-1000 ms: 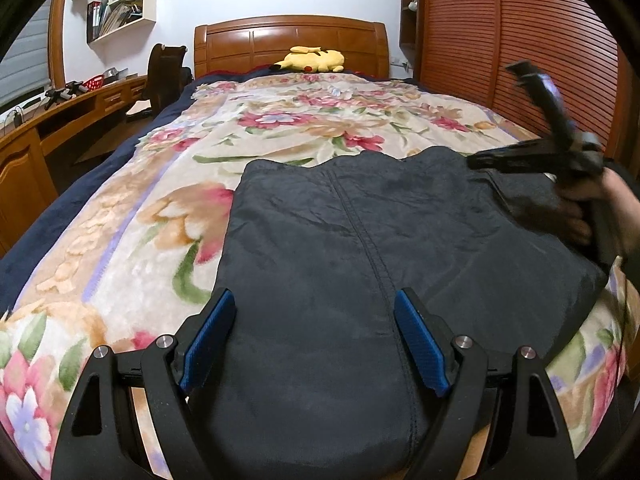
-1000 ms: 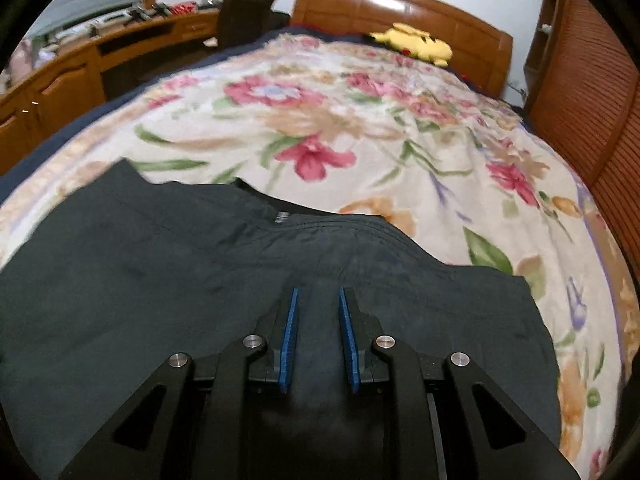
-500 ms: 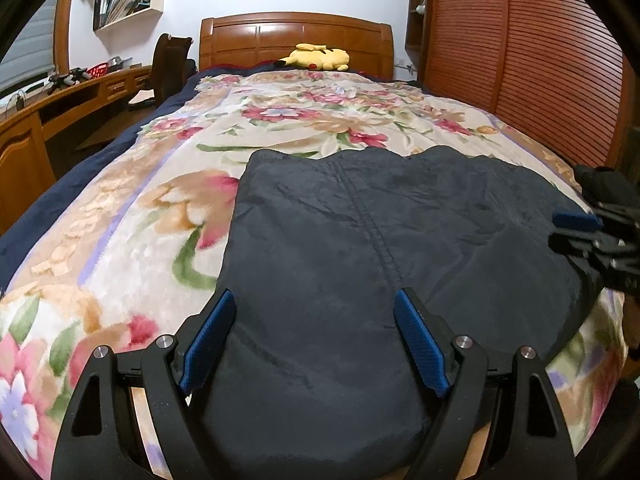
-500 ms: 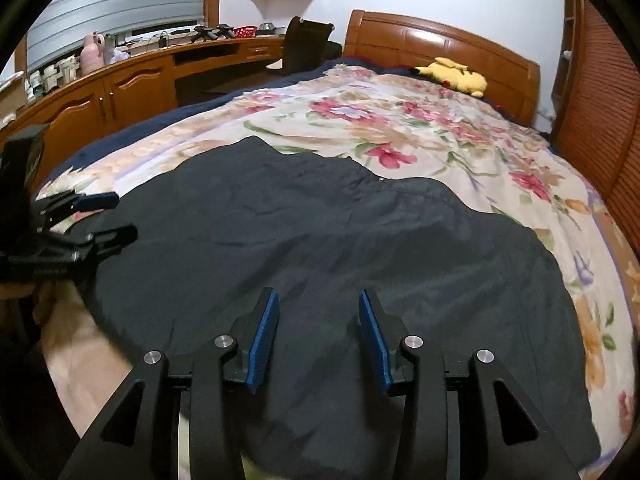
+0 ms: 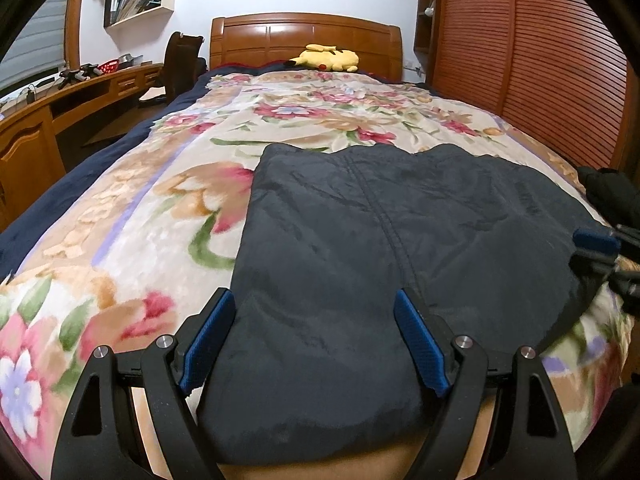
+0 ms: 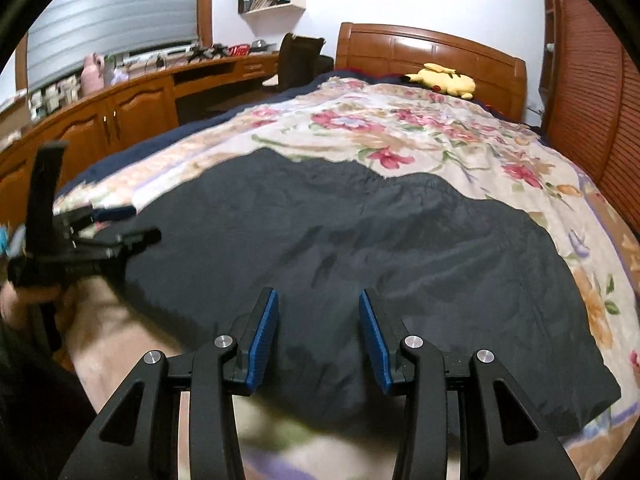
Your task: Fold large clothes
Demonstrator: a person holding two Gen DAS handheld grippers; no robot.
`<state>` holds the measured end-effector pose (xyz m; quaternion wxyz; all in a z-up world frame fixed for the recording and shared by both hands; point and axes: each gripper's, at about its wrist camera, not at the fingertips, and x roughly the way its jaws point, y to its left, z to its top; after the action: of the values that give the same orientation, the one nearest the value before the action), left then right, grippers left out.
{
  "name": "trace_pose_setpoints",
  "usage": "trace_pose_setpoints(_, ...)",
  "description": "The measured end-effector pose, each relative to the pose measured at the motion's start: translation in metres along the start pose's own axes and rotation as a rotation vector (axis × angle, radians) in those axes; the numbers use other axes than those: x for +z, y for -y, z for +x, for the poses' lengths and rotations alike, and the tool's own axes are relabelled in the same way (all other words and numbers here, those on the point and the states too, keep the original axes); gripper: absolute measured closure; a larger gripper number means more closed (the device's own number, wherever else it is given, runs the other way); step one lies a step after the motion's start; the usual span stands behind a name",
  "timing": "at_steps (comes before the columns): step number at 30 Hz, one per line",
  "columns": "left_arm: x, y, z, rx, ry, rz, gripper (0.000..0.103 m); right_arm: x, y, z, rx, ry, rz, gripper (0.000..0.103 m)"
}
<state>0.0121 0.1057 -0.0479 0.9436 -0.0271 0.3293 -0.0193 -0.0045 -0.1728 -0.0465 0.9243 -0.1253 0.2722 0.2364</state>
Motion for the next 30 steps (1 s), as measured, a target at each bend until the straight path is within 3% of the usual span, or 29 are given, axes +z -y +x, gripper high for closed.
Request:
trace_pose_setpoints(5,-0.007,-0.006,-0.009,-0.017,0.002,-0.033,0.02,-0.009,-0.004,0.018,-0.006,-0.05,-0.044,0.059)
trace_pose_setpoints(18,-0.038,-0.037,-0.02,-0.037,-0.021,-0.162,0.02,-0.01,0.003,0.015,0.007,-0.039,0.01,0.057)
trace_pose_setpoints(25,-0.044,-0.038,-0.021,-0.03,-0.021,-0.164,0.02,-0.012,-0.002,0.01,-0.007,-0.046,-0.008,0.056)
trace_pose_setpoints(28,-0.045,-0.038,-0.021,-0.054,-0.016,-0.168,0.032,-0.011,-0.003,0.008,-0.014,-0.051,-0.011,0.056)
trace_pose_setpoints(29,-0.045,-0.038,-0.021,-0.063,-0.017,-0.171,0.041,-0.011,-0.003,0.007,-0.015,-0.051,-0.013,0.056)
trace_pose_setpoints(30,-0.044,-0.039,-0.021,-0.084,-0.02,-0.173,0.057,-0.011,-0.003,0.007,-0.016,-0.051,-0.014,0.056)
